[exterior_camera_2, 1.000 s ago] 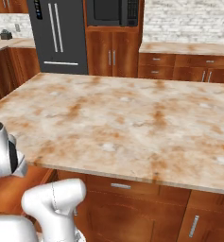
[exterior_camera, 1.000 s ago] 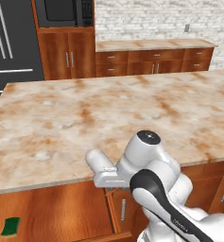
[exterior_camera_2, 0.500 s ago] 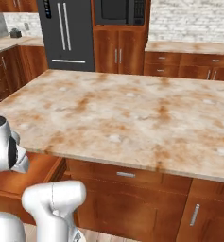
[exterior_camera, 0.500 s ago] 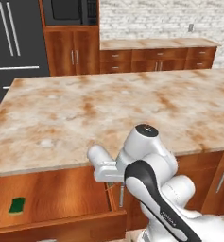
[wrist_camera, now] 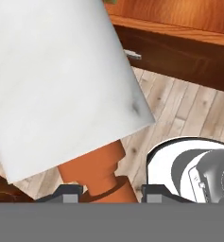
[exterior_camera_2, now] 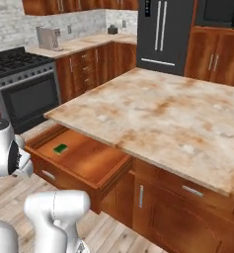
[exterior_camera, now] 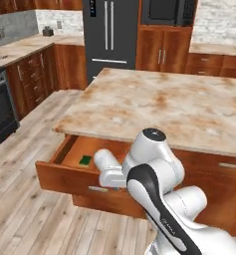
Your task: Restock the sink supplies by placing the sponge and soap dispenser on the counter and next to the sink. Make sure the soap dispenser is upright.
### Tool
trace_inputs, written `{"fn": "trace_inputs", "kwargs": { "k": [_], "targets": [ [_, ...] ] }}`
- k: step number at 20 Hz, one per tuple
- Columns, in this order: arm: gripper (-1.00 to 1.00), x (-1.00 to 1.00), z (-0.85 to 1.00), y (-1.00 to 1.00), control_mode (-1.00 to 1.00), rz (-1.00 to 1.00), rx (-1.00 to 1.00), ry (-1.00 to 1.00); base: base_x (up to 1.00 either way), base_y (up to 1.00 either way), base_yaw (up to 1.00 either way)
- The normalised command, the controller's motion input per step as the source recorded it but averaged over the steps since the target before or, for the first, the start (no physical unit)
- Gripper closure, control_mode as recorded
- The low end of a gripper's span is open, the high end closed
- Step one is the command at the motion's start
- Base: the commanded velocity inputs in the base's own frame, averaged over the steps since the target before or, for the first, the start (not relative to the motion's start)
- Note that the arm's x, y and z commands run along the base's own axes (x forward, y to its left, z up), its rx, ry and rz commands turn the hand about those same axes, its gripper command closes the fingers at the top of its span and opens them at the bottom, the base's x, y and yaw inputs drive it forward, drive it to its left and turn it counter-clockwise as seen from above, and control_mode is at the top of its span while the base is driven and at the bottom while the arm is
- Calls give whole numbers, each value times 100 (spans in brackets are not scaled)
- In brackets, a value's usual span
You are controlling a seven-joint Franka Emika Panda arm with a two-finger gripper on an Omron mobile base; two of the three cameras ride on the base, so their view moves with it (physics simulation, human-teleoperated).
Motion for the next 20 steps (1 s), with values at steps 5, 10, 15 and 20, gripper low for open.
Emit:
{"fn": "trace_inputs", "kwargs": {
  "k": [5, 10, 15, 20],
  "targets": [
    [100, 0, 0, 0, 100, 0, 0, 0, 1, 51, 73],
    [100, 0, 0, 0, 100, 0, 0, 0, 2, 34, 76],
    [100, 0, 0, 0, 100, 0, 0, 0, 1, 13, 79],
    [100, 0, 0, 0, 100, 0, 0, 0, 1, 0, 79]
  ]
}}
